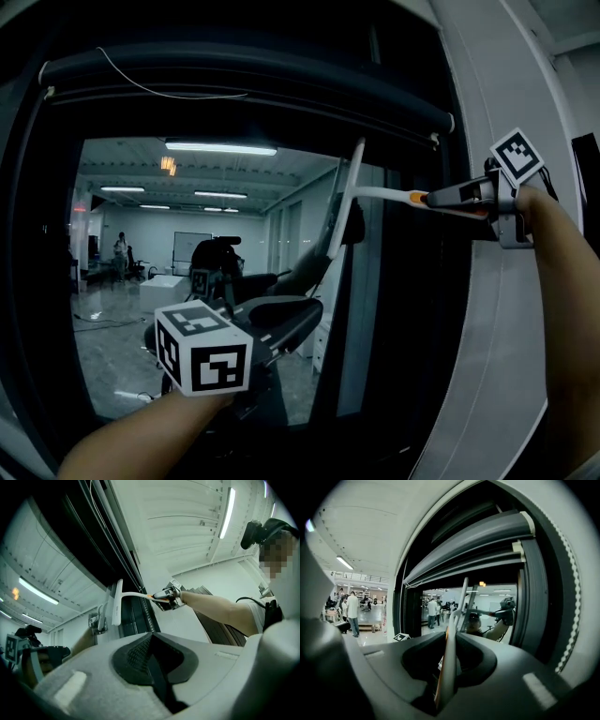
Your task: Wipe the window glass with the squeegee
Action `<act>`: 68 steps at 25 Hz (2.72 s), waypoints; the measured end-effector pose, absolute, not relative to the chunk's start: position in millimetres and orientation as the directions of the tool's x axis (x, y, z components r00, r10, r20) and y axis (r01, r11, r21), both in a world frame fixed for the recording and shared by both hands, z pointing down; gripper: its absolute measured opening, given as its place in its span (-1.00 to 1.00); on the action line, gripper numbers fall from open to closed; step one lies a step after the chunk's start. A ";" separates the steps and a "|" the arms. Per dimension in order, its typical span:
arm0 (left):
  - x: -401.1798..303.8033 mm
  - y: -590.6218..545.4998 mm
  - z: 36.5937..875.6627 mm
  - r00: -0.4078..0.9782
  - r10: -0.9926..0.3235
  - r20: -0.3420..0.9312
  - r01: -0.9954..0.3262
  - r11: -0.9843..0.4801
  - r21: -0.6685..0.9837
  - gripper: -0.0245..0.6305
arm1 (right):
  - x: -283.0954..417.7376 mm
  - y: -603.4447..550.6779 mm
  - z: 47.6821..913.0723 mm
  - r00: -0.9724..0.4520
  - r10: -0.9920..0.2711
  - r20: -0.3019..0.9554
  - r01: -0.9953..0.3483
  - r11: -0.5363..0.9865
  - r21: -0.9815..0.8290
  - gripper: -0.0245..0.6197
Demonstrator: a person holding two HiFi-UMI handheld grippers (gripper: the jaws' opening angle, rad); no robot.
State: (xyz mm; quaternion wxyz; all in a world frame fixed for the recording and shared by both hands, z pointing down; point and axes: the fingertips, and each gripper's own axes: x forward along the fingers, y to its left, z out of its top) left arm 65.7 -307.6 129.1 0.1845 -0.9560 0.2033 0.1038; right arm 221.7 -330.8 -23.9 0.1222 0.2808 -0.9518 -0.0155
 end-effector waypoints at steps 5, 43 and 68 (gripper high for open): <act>68.5 -308.4 128.4 0.900 -0.333 -0.282 -0.413 -0.859 -0.303 -0.93 | 234.5 -327.4 -26.0 -0.767 -0.597 0.235 -0.594 0.799 0.092 -0.69; 17.0 -269.2 123.6 0.880 -0.361 -0.308 -0.443 -0.858 -0.260 -0.93 | 185.5 -336.8 28.7 -0.671 -0.277 -0.688 -0.153 0.959 -0.237 -0.73; 43.4 -284.4 121.3 0.871 -0.391 -0.298 -0.479 -0.812 -0.334 -0.93 | 199.0 -381.3 -9.9 -0.467 -0.177 -0.867 0.153 0.949 -0.276 -0.72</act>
